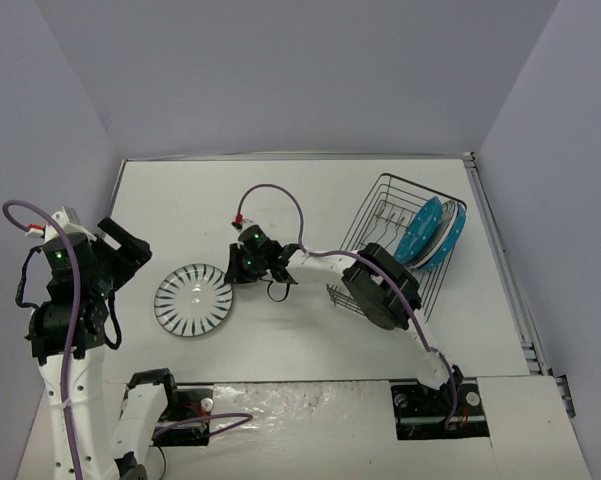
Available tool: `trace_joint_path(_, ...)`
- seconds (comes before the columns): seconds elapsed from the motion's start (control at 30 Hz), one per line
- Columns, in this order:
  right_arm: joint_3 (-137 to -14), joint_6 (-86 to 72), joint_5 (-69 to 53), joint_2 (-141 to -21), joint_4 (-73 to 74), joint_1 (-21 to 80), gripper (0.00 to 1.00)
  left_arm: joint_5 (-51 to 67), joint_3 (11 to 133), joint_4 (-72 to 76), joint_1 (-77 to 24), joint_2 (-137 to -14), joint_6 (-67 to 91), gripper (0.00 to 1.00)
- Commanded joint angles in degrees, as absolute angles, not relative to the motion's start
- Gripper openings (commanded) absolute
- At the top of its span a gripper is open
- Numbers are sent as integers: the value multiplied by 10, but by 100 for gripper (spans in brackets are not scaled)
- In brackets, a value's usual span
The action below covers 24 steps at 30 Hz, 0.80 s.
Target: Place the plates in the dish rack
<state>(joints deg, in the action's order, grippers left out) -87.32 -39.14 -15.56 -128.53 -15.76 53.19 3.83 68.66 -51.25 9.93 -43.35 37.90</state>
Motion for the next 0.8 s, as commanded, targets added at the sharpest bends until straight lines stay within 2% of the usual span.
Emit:
trace_joint_path(0.0, -858, -370, -101, -1180, -158, 497, 0, 74, 674, -444, 104, -453, 397, 72)
trace_joint_path(0.57, -864, -346, -54, -1138, -97, 446, 0, 249, 462, -223, 79, -581, 552, 72)
trace_joint_path(0.77, -871, -348, -54, -1147, -92, 443, 0, 241, 410, -194, 51, -591, 584, 73)
